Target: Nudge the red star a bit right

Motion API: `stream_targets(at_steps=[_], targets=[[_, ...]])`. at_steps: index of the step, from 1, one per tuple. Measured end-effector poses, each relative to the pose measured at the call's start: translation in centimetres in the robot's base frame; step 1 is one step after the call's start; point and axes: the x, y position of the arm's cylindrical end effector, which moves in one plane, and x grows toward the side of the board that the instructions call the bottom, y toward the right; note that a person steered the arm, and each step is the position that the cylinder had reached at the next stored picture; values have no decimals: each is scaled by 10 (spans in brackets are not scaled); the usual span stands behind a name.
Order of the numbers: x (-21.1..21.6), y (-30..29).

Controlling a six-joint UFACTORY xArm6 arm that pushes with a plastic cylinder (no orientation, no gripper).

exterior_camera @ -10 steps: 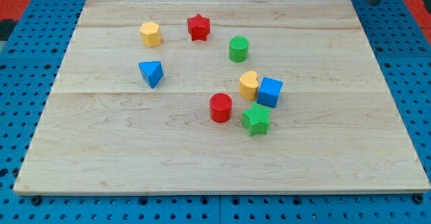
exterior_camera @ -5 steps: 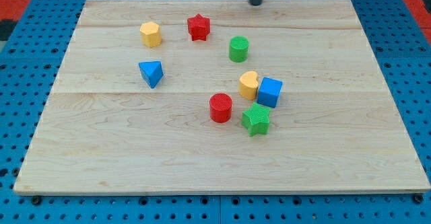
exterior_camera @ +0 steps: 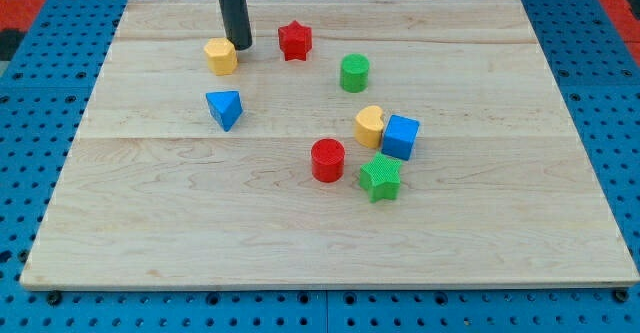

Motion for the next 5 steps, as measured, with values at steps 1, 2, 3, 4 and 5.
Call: stream_targets(at_steps=[1, 2, 3, 4, 5], targets=[[6, 25], [-3, 29], [-15, 29], [-13, 44], [10, 83]])
